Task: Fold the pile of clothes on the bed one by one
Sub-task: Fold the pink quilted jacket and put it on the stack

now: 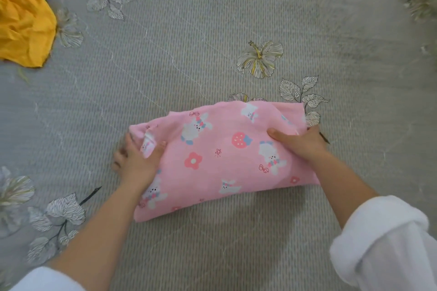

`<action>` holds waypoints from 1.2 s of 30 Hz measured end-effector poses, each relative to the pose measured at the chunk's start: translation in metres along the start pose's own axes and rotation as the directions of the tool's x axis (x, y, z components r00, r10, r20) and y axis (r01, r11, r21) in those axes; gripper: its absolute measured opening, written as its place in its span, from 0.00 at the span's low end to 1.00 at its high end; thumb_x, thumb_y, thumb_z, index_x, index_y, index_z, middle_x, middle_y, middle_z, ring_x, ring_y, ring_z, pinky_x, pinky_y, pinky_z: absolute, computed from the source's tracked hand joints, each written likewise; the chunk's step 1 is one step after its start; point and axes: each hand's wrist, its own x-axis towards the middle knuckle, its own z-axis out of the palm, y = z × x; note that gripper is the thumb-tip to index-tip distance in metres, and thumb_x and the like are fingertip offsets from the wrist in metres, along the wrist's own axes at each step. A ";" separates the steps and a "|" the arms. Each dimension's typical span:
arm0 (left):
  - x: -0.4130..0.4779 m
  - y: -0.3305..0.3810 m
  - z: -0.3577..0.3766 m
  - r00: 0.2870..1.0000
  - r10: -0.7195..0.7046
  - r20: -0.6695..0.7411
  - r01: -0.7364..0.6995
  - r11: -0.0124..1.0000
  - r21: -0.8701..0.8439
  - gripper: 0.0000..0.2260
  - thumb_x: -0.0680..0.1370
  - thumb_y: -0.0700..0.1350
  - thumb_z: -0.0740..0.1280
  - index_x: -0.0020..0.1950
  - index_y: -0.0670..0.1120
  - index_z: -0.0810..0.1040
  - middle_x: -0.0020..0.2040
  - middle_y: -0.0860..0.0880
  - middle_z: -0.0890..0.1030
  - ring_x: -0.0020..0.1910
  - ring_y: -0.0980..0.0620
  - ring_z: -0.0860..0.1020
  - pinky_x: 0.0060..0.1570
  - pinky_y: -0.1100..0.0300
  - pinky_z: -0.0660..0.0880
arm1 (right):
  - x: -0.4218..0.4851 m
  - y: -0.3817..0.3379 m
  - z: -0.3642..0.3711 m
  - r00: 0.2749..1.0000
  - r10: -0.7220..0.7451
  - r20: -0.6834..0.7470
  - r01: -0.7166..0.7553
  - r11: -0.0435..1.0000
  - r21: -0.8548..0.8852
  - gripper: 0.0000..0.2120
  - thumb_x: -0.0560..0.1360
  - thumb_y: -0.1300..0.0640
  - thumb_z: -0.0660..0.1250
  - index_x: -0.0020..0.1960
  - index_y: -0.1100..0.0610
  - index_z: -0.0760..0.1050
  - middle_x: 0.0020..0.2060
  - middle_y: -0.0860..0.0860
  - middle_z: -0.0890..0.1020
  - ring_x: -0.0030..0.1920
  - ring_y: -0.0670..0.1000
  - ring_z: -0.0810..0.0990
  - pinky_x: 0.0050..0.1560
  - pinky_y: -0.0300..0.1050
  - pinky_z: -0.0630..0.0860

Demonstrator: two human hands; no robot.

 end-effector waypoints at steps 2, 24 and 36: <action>-0.008 -0.003 -0.006 0.988 -0.146 0.048 0.153 0.969 -0.195 0.43 0.70 0.61 0.72 0.76 0.45 0.55 0.71 0.42 0.66 0.68 0.41 0.67 0.66 0.46 0.65 | -0.012 0.008 0.000 1.000 -0.018 0.010 0.018 0.998 0.053 0.43 0.53 0.33 0.78 0.59 0.57 0.72 0.59 0.54 0.78 0.54 0.54 0.78 0.49 0.44 0.73; -0.189 0.087 -0.097 0.824 0.467 0.320 -0.443 0.884 -0.149 0.15 0.72 0.50 0.73 0.54 0.45 0.76 0.47 0.47 0.79 0.42 0.49 0.76 0.39 0.56 0.69 | -0.271 0.170 -0.132 0.938 0.161 -0.306 0.024 0.852 0.523 0.23 0.68 0.45 0.74 0.54 0.59 0.75 0.51 0.56 0.80 0.49 0.57 0.78 0.45 0.48 0.72; -0.373 0.175 0.022 0.578 0.667 0.470 -0.648 0.725 -0.233 0.13 0.72 0.49 0.73 0.52 0.45 0.77 0.42 0.47 0.80 0.36 0.54 0.77 0.31 0.60 0.67 | -0.317 0.343 -0.270 0.841 0.321 -0.435 0.086 0.715 0.694 0.16 0.67 0.48 0.74 0.50 0.54 0.75 0.43 0.48 0.79 0.39 0.46 0.77 0.32 0.40 0.67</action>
